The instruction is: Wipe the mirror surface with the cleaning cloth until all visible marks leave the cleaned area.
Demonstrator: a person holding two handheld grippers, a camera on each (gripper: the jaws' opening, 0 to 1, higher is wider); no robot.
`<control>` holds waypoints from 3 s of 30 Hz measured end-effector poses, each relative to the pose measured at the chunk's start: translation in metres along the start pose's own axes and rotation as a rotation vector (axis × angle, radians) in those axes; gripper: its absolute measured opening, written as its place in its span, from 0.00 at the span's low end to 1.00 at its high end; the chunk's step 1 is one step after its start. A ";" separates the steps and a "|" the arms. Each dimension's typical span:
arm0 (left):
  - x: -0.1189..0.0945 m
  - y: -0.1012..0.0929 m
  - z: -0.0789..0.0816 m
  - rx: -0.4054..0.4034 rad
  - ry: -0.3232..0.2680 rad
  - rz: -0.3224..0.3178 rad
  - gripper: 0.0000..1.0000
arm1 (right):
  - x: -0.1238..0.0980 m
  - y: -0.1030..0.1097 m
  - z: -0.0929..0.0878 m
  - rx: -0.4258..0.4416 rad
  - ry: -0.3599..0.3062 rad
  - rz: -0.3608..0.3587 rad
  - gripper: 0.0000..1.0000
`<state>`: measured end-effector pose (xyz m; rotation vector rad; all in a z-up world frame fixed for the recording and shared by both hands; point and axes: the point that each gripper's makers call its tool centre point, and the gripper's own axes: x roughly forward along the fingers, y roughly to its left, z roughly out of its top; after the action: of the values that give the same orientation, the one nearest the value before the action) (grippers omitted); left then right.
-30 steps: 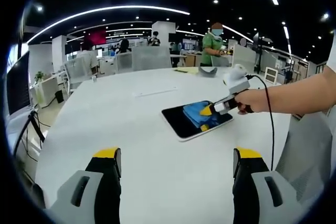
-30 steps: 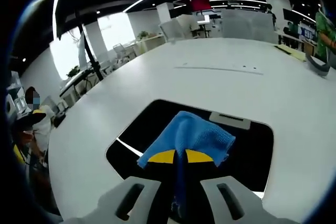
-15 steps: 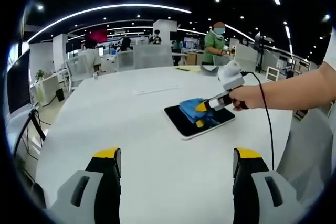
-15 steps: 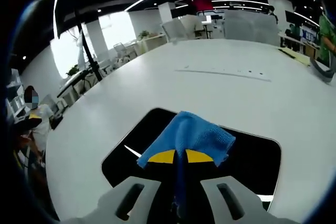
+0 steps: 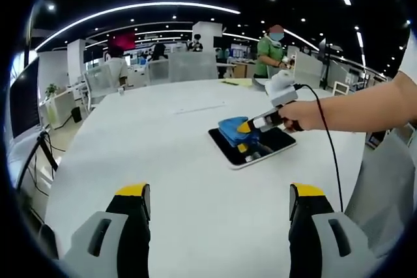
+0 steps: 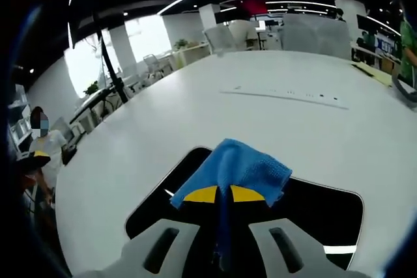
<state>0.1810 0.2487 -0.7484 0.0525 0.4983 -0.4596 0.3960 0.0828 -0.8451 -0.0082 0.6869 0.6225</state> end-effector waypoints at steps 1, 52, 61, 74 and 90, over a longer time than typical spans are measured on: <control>0.000 0.001 0.000 -0.001 0.001 0.001 0.89 | 0.002 0.000 0.001 -0.001 0.000 0.001 0.01; -0.002 0.007 -0.003 -0.009 0.003 0.018 0.89 | 0.030 0.021 0.016 -0.064 0.007 0.043 0.01; -0.003 0.008 -0.001 -0.010 -0.002 0.020 0.89 | 0.027 0.029 0.014 -0.056 0.010 0.052 0.01; -0.004 0.005 0.001 -0.004 -0.005 0.013 0.89 | 0.022 0.036 0.007 -0.053 0.008 0.068 0.01; -0.004 -0.001 0.006 0.009 -0.015 0.004 0.89 | 0.010 0.047 -0.002 -0.049 0.009 0.082 0.01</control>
<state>0.1804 0.2485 -0.7412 0.0585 0.4817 -0.4578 0.3756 0.1268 -0.8437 -0.0284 0.6826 0.7184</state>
